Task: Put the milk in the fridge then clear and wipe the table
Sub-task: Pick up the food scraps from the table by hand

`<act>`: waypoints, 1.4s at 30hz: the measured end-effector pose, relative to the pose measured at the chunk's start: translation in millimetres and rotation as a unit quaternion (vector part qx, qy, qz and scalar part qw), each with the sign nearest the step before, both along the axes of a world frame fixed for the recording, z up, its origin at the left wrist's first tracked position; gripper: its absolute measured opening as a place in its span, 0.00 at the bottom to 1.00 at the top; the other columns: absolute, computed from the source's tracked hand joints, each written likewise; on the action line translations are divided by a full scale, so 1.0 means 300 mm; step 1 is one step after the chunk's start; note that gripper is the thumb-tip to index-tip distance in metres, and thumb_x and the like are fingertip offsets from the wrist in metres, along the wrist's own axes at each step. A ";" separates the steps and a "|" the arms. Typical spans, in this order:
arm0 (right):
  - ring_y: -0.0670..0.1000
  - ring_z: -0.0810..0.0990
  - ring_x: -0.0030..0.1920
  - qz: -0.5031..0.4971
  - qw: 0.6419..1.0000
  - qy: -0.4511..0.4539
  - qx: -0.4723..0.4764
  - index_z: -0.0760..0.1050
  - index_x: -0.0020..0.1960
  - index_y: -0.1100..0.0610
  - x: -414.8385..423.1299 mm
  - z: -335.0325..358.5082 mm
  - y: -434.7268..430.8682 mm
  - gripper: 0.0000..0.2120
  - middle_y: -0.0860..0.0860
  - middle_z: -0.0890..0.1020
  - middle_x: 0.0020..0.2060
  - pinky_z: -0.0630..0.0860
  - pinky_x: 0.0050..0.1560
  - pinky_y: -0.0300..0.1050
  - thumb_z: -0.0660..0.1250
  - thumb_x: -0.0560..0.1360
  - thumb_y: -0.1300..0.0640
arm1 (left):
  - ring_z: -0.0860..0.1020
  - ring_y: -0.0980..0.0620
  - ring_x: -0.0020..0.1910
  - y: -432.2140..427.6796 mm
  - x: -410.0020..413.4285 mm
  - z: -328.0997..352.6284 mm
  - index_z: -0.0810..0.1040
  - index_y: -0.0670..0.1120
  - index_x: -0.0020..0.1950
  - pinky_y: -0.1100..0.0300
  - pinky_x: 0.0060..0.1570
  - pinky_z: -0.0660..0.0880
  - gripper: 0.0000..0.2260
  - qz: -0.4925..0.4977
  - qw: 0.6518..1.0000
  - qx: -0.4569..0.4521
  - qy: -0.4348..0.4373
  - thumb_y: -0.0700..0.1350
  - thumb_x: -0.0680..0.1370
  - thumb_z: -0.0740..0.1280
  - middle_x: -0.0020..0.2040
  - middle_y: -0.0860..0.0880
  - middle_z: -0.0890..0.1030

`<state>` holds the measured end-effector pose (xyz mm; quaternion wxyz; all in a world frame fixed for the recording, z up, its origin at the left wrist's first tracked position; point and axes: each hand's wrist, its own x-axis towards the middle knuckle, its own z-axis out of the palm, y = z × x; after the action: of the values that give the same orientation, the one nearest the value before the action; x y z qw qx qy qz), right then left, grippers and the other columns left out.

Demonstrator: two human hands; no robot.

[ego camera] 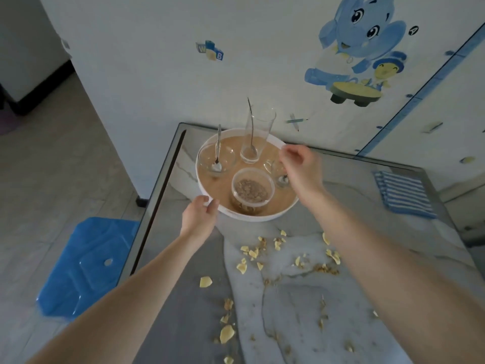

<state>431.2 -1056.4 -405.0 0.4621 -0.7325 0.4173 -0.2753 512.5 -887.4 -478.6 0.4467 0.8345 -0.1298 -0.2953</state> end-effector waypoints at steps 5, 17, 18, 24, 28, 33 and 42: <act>0.40 0.76 0.39 0.033 0.998 0.043 -0.019 0.78 0.49 0.57 -0.194 -0.100 0.171 0.08 0.44 0.79 0.37 0.72 0.38 0.28 0.64 0.76 0.55 | 0.78 0.47 0.41 0.093 -0.042 0.020 0.75 0.46 0.40 0.48 0.50 0.77 0.12 0.037 0.996 -0.065 0.042 0.46 0.80 0.57 0.37 0.48 0.78; 0.56 0.51 0.75 0.132 0.925 0.356 -0.012 0.53 0.74 0.55 -0.258 -0.372 0.305 0.26 0.55 0.56 0.74 0.52 0.72 0.52 0.52 0.79 0.48 | 0.80 0.51 0.41 0.344 -0.140 -0.006 0.76 0.44 0.44 0.59 0.43 0.77 0.10 0.124 0.971 -0.132 0.158 0.44 0.80 0.57 0.41 0.46 0.79; 0.55 0.49 0.75 0.146 0.922 0.357 -0.012 0.52 0.74 0.55 -0.246 -0.376 0.320 0.27 0.55 0.55 0.75 0.50 0.73 0.51 0.52 0.79 0.48 | 0.80 0.51 0.41 0.350 -0.141 -0.008 0.76 0.44 0.45 0.59 0.43 0.77 0.10 0.126 0.970 -0.134 0.160 0.44 0.80 0.57 0.40 0.46 0.79; 0.52 0.46 0.75 0.237 0.880 0.402 -0.091 0.58 0.73 0.52 -0.240 -0.388 0.405 0.26 0.50 0.54 0.75 0.52 0.73 0.48 0.59 0.77 0.47 | 0.80 0.49 0.42 0.368 -0.157 -0.015 0.76 0.44 0.44 0.57 0.45 0.77 0.10 0.124 0.964 -0.152 0.182 0.43 0.80 0.57 0.41 0.45 0.79; 0.52 0.62 0.67 0.231 0.901 0.351 -0.110 0.71 0.64 0.56 -0.269 -0.398 0.417 0.16 0.51 0.69 0.65 0.64 0.67 0.47 0.61 0.77 0.55 | 0.80 0.50 0.41 0.347 -0.187 -0.016 0.75 0.40 0.50 0.58 0.45 0.77 0.10 0.117 0.961 -0.158 0.196 0.43 0.80 0.57 0.41 0.45 0.79; 0.53 0.71 0.56 0.198 0.921 0.318 -0.106 0.76 0.53 0.59 -0.287 -0.418 0.429 0.09 0.55 0.73 0.56 0.67 0.53 0.41 0.60 0.77 0.61 | 0.80 0.50 0.41 0.299 -0.233 -0.022 0.75 0.39 0.50 0.59 0.44 0.77 0.10 0.120 0.952 -0.159 0.235 0.43 0.81 0.57 0.43 0.43 0.79; 0.48 0.74 0.43 0.125 0.967 0.224 0.005 0.80 0.47 0.62 -0.310 -0.347 0.399 0.07 0.52 0.78 0.43 0.68 0.45 0.40 0.64 0.73 0.62 | 0.79 0.45 0.44 0.244 -0.302 -0.032 0.72 0.34 0.55 0.55 0.48 0.76 0.14 0.176 0.885 -0.151 0.403 0.45 0.81 0.56 0.45 0.40 0.78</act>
<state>338.2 -936.7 -509.2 0.3917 -0.8191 0.4170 -0.0426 422.0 -814.1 -488.2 0.6255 0.5751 0.1673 -0.5001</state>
